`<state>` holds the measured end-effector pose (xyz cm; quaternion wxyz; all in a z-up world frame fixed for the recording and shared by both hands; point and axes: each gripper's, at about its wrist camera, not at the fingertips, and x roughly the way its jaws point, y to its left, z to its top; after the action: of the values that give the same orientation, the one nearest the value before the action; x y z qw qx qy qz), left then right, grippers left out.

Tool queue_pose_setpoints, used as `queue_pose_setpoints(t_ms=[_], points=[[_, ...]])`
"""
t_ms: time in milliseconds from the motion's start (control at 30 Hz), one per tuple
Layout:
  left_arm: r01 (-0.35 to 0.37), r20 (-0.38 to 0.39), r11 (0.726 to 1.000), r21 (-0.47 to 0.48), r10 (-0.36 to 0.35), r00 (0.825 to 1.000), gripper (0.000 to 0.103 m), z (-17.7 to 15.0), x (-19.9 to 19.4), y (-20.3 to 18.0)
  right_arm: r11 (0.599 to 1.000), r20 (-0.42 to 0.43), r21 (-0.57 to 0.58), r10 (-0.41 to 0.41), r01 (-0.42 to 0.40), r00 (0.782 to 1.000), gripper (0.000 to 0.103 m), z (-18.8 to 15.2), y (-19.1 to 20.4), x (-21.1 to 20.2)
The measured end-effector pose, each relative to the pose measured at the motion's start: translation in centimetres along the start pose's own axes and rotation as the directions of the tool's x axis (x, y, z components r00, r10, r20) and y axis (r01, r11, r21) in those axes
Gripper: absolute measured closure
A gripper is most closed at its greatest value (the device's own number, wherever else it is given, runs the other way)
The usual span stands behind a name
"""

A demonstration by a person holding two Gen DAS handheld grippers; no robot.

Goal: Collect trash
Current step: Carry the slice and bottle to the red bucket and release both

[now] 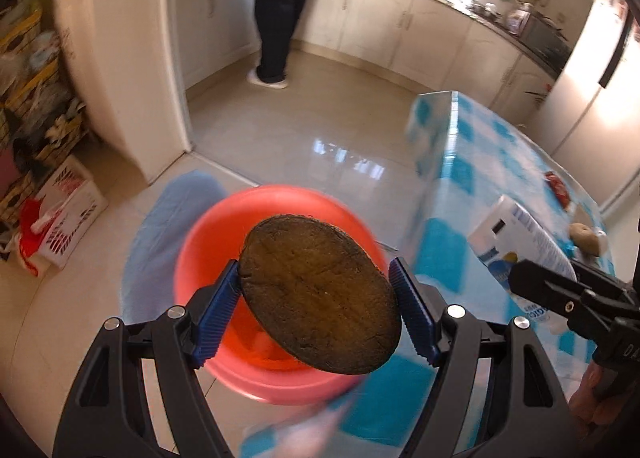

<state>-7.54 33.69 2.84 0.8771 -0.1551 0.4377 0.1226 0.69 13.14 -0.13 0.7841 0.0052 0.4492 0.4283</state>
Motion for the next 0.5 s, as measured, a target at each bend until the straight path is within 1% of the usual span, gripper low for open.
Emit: queue_pose_setpoints(t_ms=[100,167,333,400,433,467,500], points=[[-0.014,-0.025,1.0,-0.028,0.013,1.0,0.028,-0.3,1.3,1.7,1.0,-0.031,-0.01,0.008,-0.008,0.999,0.057,1.0,0.8,2.3],[-0.01,-0.043,0.999,-0.045,0.008,0.999,0.028,-0.5,2.2,2.3,1.0,-0.05,-0.013,0.012,-0.012,0.999,0.057,1.9,1.3,3.9],[-0.015,-0.073,0.998,-0.066,0.01,0.997,0.028,-1.1,3.6,3.5,1.0,-0.075,-0.005,0.021,-0.021,0.997,0.055,2.8,1.8,6.2],[-0.021,-0.089,0.997,-0.072,0.014,0.996,0.028,-1.2,4.3,3.8,1.0,-0.072,0.011,0.022,-0.021,0.997,0.048,2.9,1.7,6.7],[-0.02,-0.095,0.997,-0.073,0.013,0.995,0.028,-1.3,4.5,3.8,1.0,-0.071,0.02,0.021,-0.02,0.997,0.04,2.9,1.6,6.9],[-0.021,-0.104,0.997,-0.072,0.014,0.995,0.028,-1.4,4.8,3.8,0.999,-0.068,0.026,0.02,-0.018,0.997,0.035,2.8,1.5,6.9],[-0.025,-0.104,0.997,-0.072,0.017,0.994,0.028,-1.4,5.0,3.8,0.999,-0.063,0.033,0.019,-0.017,0.998,0.035,2.8,1.3,6.8]])
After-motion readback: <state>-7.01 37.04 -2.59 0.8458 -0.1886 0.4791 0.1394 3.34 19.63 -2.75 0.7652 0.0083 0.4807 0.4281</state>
